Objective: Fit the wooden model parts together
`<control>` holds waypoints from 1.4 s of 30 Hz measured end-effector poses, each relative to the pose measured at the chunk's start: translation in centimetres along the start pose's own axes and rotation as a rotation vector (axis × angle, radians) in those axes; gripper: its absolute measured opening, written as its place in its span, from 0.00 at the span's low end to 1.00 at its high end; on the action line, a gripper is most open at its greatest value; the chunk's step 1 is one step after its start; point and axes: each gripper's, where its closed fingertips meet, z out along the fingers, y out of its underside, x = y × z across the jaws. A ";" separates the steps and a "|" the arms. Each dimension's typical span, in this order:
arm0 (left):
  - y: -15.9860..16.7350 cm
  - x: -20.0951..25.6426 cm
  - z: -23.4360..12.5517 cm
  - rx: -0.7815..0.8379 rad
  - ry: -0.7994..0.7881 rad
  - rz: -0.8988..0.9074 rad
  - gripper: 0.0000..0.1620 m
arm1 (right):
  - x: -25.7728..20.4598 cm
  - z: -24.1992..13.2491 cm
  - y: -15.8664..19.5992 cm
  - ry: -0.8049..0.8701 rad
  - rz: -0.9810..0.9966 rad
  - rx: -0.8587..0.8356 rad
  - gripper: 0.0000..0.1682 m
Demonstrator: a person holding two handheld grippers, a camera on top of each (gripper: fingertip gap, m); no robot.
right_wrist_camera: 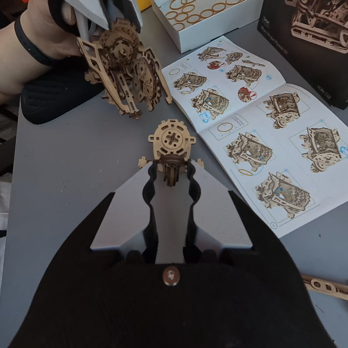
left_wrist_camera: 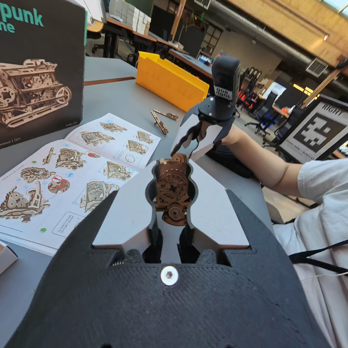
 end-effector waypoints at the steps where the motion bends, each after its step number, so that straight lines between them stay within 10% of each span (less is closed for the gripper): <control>1: 0.5 0.1 0.2 -0.039 -0.011 0.034 0.15 | 0.0 0.0 0.1 0.003 -0.011 -0.008 0.19; 42: 3.5 1.3 -0.8 -0.340 -0.060 0.270 0.25 | -1.2 -2.8 3.1 0.005 -0.355 -0.152 0.25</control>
